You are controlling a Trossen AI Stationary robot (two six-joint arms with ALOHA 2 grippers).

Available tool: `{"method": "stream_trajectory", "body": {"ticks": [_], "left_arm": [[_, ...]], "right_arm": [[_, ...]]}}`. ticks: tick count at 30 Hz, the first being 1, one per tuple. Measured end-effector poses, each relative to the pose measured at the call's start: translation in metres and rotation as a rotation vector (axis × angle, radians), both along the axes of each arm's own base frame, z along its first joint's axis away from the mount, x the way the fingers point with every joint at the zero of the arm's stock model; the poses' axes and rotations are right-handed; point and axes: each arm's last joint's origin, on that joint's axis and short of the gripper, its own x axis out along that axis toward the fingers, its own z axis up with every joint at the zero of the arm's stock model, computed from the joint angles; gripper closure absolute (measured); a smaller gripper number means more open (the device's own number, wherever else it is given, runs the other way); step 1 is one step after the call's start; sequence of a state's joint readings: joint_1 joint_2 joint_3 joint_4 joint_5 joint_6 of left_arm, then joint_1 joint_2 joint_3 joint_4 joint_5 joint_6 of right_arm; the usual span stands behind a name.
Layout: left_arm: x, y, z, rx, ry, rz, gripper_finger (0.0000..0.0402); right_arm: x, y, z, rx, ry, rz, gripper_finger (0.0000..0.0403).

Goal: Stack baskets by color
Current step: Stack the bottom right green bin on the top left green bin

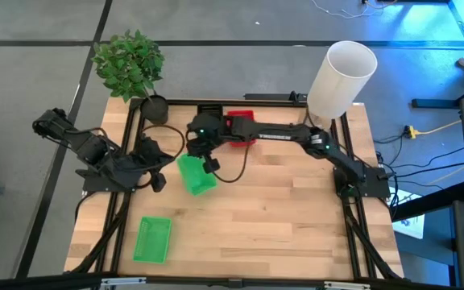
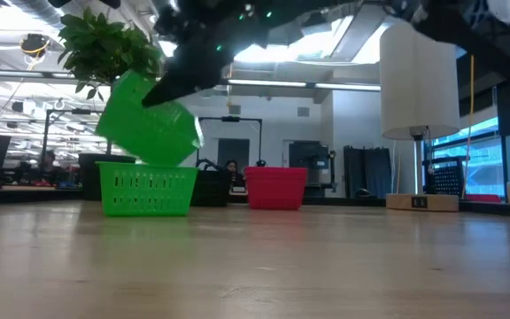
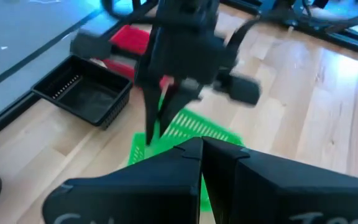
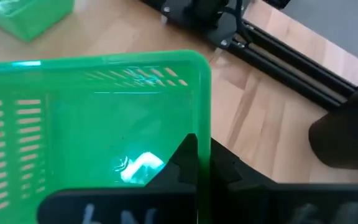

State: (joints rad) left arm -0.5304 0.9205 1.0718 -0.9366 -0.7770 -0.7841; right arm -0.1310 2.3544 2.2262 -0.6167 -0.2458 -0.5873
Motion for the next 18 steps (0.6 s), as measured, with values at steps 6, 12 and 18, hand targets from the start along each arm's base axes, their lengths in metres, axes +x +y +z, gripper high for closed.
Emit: {"method": "stream_trajectory", "body": {"ticks": [6,12,18], "left_arm": [[0.000,0.000,0.000,0.001,-0.004,0.003,0.0401],[0.000,0.000,0.000,0.001,-0.002,0.001,0.0401],[0.000,0.000,0.000,0.004,-0.003,0.004,0.0401]], "right_arm": [[0.008,-0.012,-0.021,0.005,0.036,-0.021,0.0403],[-0.002,-0.017,-0.024,-0.002,0.155,-0.063,0.0403],[-0.010,-0.015,-0.019,0.007,0.237,-0.060,0.0403]]}}
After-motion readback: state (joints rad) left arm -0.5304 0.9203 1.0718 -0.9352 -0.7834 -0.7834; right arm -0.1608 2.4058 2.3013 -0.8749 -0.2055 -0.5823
